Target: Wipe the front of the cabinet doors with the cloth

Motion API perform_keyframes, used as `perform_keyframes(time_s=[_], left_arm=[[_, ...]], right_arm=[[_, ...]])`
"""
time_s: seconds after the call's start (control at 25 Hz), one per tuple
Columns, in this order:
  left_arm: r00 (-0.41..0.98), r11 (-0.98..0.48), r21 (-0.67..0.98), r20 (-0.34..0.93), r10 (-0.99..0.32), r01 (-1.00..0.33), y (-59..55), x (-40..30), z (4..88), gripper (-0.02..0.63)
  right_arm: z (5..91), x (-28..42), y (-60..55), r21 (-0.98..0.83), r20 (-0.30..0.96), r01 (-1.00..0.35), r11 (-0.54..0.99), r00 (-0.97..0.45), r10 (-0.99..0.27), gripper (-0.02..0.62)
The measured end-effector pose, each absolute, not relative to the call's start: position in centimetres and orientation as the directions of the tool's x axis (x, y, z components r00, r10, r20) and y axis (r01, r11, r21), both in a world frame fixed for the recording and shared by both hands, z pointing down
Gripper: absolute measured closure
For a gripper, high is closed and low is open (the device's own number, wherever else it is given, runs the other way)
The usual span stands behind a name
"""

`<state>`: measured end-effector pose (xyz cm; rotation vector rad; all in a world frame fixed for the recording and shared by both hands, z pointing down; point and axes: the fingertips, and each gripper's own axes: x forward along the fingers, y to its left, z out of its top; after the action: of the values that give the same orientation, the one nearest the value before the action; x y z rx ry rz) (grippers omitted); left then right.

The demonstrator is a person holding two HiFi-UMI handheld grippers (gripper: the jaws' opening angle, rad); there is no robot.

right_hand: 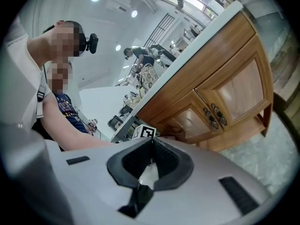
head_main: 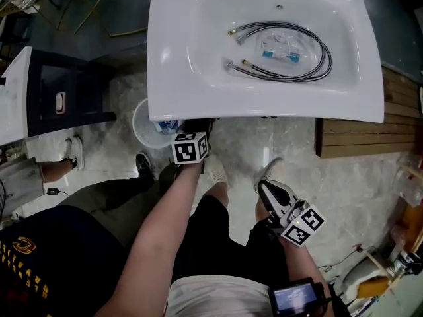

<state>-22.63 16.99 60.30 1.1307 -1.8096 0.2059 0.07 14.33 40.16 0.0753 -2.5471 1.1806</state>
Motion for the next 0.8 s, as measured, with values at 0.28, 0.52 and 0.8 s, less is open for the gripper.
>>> perform_keyframes(time_s=[0.28, 0.52, 0.8], left_arm=[[-0.08, 0.514, 0.352, 0.762, -0.643, -0.782, 13.1, -20.1, 60.4, 0.453], [-0.079, 0.502, 0.331, 0.77, -0.633, -0.799, 11.9, -18.9, 60.6, 0.453], [-0.004, 0.374, 0.334, 0.742, -0.671, -0.866, 6.2, -13.4, 59.3, 0.453]], right_arm=[[40.7, 1.2, 13.8, -0.734, 0.335, -0.199, 0.649, -0.938, 0.092, 0.581], [40.9, 3.3, 12.5, -0.744, 0.339, -0.196, 0.639, -0.934, 0.109, 0.581], [41.1, 6.2, 9.1, -0.741, 0.349, -0.202, 0.641, -0.93, 0.111, 0.581]])
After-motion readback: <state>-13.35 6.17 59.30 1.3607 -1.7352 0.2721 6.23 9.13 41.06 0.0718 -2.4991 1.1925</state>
